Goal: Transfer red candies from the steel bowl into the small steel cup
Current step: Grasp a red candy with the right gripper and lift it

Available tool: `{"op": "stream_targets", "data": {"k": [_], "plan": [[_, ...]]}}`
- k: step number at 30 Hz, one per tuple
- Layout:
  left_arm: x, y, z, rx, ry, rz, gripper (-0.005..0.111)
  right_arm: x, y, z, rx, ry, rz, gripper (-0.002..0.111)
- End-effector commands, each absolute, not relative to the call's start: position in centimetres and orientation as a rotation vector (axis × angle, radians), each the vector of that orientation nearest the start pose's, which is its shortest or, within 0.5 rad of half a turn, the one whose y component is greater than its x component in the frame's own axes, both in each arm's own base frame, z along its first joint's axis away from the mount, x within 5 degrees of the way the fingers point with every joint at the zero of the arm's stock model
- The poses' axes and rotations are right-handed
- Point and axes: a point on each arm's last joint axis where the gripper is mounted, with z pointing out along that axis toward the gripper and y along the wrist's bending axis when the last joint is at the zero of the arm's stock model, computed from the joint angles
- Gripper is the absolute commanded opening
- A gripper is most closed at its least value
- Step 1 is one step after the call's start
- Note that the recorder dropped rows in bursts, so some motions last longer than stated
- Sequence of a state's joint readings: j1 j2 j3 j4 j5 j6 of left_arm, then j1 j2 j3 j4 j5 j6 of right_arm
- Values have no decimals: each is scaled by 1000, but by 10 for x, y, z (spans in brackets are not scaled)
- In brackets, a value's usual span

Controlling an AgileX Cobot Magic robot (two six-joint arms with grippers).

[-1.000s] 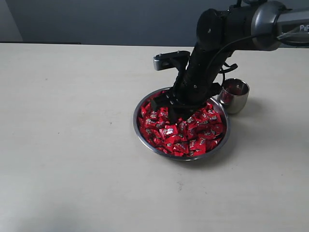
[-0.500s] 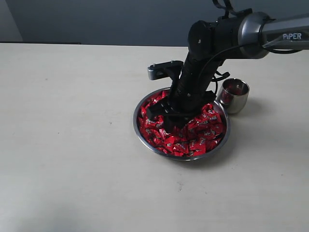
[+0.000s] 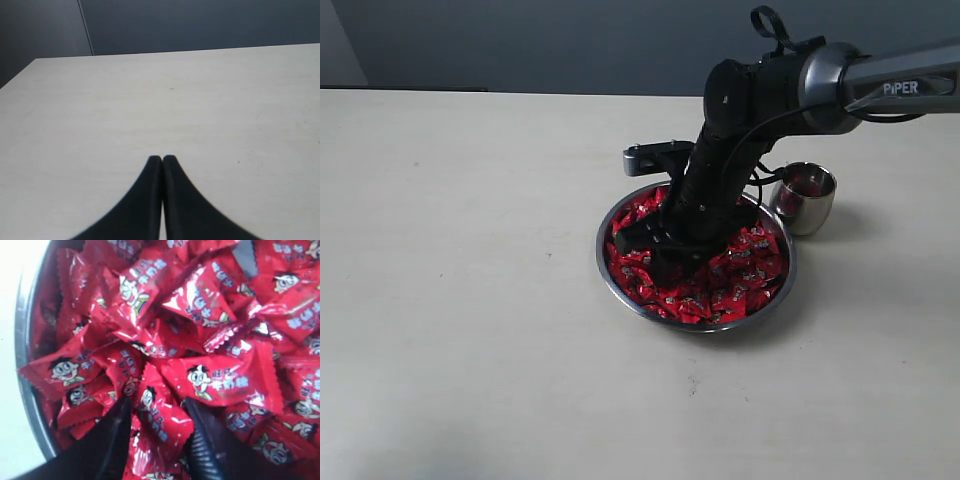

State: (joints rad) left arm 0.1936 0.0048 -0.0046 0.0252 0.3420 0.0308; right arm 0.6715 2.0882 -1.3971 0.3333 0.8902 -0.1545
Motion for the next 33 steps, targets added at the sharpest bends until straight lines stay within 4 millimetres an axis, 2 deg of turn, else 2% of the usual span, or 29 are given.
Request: {"op": "stream_targets", "data": {"k": [1,6,8,12,13,19,27,33], "plan": [[53,11,183,-126,1817,179,0,301,269,139,-949,2940,447,36],[53,11,183,-126,1817,179,0,302,269,139,-953,2937,444,31],[53,11,183,-126,1817,179,0,302,269,139,-949,2927,443,25],[53,11,183,-126,1817,179,0,303,269,139,-963,2914,439,2],[53,11,183,-126,1817,179,0,303,269,139,-973,2910,439,-1],[53,11,183,-126,1817,179,0,304,267,145,-1005,2883,403,-1],[53,11,183,-126,1817,179,0,303,260,182,-1048,2765,348,-1],[53,11,183,-126,1817,179,0,302,256,201,-1055,2701,330,-1]]}}
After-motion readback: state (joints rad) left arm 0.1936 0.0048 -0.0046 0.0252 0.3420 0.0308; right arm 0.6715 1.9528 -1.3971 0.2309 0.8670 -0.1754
